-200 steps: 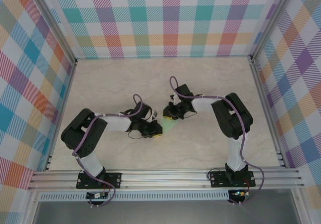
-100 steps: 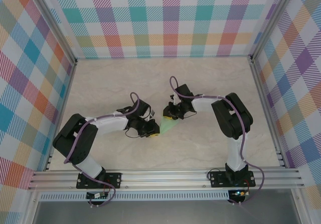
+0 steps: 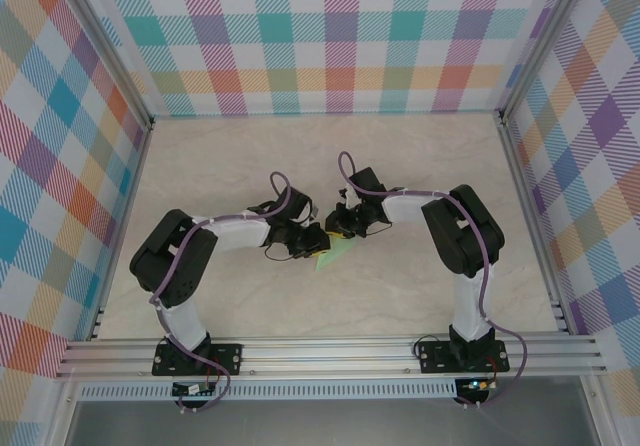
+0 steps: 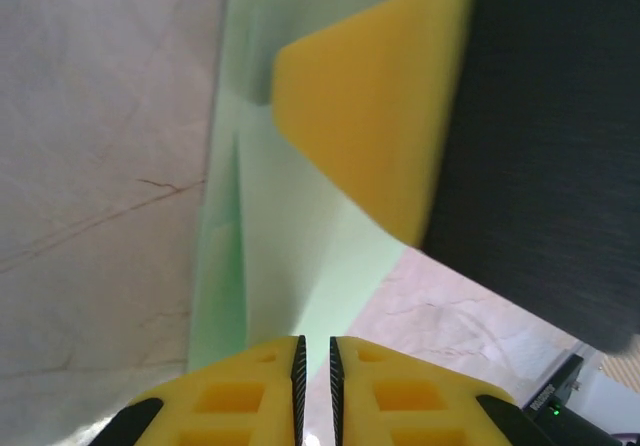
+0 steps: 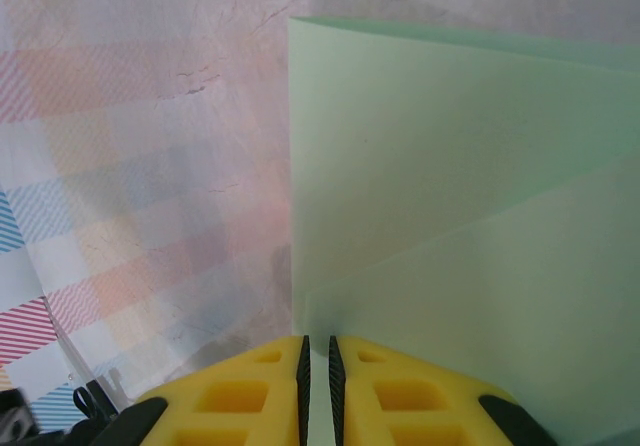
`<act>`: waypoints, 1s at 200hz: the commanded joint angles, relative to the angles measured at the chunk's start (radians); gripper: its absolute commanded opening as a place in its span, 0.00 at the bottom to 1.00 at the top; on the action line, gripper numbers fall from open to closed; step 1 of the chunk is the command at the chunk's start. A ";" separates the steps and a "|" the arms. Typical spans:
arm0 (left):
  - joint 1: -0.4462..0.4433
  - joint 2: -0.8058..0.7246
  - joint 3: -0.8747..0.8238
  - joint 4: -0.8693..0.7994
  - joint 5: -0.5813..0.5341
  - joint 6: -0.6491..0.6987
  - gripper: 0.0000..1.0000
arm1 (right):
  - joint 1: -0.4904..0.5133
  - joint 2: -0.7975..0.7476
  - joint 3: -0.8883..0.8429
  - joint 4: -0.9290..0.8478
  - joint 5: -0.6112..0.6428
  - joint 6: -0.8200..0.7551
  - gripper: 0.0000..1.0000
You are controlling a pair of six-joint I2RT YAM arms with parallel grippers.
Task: Fold a paper plane with a square sheet of paper (pick it up from the middle)
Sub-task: Fourth fold the wing at the center of the table.
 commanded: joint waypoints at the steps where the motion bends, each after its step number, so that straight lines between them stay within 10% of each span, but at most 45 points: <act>1: 0.008 0.033 -0.006 0.026 0.018 -0.009 0.16 | -0.002 0.076 -0.057 -0.101 0.102 -0.017 0.17; 200: 0.008 0.076 -0.116 -0.064 -0.087 0.024 0.10 | 0.034 -0.138 -0.083 -0.033 -0.021 0.044 0.12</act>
